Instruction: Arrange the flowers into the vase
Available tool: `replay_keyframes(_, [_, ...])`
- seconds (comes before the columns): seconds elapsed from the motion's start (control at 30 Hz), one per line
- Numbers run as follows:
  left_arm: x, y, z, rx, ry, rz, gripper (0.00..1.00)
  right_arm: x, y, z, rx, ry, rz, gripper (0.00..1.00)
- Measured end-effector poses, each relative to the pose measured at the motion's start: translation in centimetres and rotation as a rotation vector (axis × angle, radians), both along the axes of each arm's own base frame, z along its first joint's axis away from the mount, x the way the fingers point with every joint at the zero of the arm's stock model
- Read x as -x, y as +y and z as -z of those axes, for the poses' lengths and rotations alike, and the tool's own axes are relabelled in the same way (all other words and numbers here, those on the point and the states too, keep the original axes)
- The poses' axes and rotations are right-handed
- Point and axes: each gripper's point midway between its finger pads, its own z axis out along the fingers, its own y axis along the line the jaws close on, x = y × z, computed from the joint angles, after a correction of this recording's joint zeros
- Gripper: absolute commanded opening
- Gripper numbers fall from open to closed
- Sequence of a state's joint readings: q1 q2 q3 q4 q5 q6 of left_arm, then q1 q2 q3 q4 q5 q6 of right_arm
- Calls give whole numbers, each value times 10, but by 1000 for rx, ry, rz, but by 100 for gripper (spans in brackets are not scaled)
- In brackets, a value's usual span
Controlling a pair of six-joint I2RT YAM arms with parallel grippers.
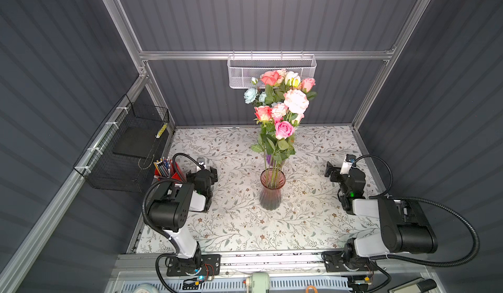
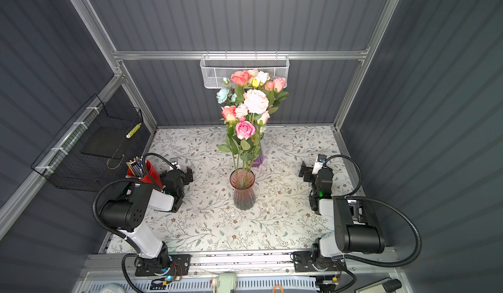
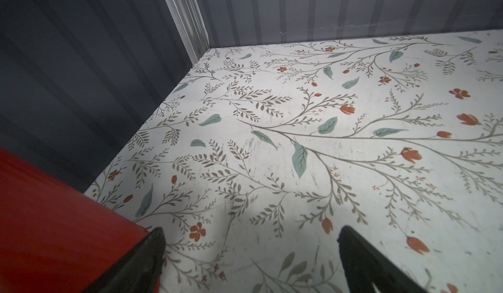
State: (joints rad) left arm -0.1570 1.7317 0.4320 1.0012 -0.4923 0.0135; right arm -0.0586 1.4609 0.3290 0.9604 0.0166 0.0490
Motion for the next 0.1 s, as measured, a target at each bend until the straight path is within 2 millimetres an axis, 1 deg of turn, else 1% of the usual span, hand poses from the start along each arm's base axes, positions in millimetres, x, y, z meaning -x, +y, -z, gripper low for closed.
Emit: replay_keyframes(0.1, [0, 0, 0, 0, 0, 0, 100, 0, 0, 1, 0, 4, 0, 99])
